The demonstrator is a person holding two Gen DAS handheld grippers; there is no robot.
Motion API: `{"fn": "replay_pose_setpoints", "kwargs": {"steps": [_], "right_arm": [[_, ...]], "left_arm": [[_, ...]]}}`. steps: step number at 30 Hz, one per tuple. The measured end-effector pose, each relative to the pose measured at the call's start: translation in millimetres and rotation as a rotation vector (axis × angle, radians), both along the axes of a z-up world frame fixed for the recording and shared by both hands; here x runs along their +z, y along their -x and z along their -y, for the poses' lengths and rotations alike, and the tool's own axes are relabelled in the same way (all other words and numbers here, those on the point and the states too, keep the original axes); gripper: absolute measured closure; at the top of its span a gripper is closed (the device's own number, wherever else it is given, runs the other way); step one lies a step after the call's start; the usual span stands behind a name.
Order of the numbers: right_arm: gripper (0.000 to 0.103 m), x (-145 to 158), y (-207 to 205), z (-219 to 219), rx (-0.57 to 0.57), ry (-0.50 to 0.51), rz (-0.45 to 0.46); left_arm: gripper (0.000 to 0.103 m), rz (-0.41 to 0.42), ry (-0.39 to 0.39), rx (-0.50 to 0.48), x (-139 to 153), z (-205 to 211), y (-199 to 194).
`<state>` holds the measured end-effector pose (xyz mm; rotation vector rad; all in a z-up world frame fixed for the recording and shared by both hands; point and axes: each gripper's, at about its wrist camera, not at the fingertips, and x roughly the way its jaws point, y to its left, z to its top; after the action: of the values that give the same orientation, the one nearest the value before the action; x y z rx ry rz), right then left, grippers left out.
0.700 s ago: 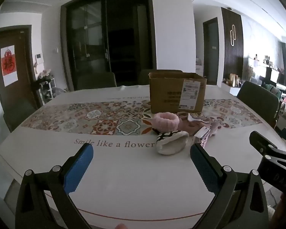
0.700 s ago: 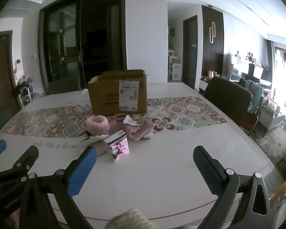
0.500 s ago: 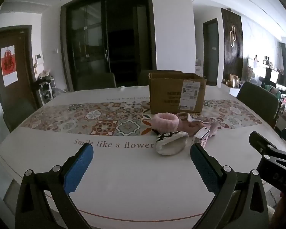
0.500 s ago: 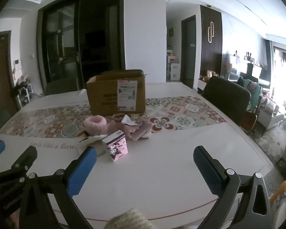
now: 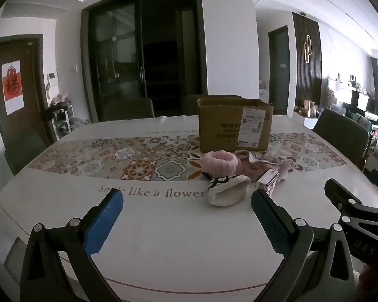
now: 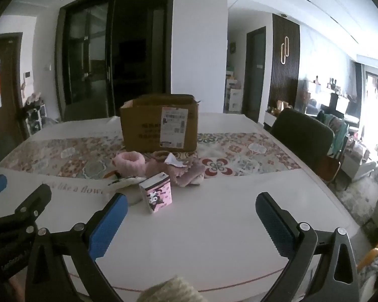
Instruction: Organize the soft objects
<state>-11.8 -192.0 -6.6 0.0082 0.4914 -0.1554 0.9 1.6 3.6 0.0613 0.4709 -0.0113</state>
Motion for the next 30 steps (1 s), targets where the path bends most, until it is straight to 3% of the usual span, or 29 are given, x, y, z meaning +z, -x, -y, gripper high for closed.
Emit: {"fn": "replay_pose_setpoints", "kwargs": {"steps": [30], "right_arm": [[0.000, 0.4, 0.6, 12.4, -0.031, -0.065, -0.012]], "left_arm": [[0.000, 0.001, 0.005, -0.017, -0.3, -0.8, 3.4]]}}
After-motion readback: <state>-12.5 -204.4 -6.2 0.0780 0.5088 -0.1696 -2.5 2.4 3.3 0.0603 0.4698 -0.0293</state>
